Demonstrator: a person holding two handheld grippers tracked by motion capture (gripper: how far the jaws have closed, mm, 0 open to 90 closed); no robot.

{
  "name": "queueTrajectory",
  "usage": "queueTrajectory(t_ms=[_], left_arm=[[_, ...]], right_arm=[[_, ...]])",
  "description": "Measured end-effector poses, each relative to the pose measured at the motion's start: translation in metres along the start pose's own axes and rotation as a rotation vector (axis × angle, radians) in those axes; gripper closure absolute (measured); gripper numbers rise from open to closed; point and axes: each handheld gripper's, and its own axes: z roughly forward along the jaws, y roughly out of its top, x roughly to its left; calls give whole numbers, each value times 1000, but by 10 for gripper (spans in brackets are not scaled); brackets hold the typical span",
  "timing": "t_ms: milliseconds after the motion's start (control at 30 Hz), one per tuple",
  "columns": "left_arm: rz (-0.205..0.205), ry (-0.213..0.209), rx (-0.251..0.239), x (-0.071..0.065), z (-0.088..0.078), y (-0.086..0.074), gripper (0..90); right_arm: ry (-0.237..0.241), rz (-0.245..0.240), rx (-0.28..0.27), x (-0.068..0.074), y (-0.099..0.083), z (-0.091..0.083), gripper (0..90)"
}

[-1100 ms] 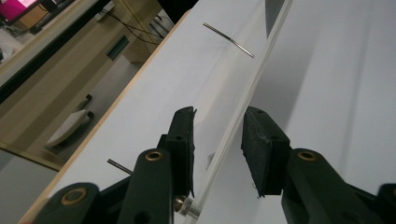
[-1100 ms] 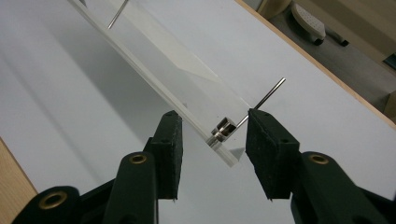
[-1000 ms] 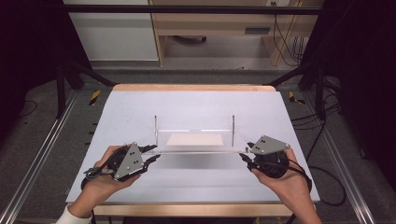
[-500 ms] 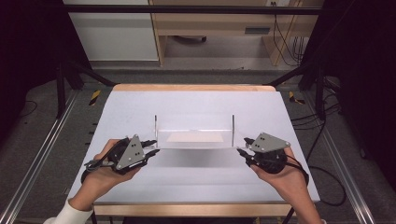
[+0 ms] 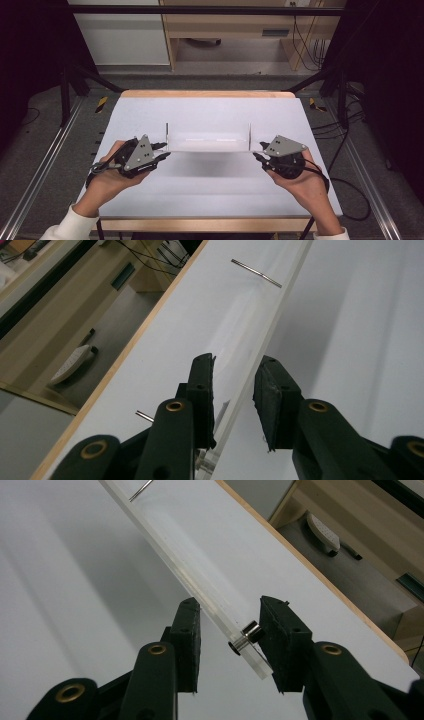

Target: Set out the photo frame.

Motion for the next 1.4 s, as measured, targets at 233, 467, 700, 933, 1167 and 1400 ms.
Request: queueTrajectory(t_ms=[233, 467, 700, 933, 1167, 1400], left_arm=[[-10, 0, 2, 19, 4, 9, 670], [-42, -6, -2, 42, 10, 18, 643], [-76, -20, -5, 65, 19, 26, 619], [-95, -34, 2, 82, 26, 30, 606], [-109, -54, 8, 94, 31, 33, 605], [-112, -58, 11, 104, 36, 35, 601]], right_arm=[[1, 15, -3, -14, 11, 4, 614], [4, 29, -12, -32, 23, 10, 606], [-4, 48, -27, -48, 34, 19, 586], [-5, 67, -32, -60, 41, 26, 569], [-10, 80, -43, -69, 45, 32, 553], [-25, 96, -63, -75, 48, 38, 529]])
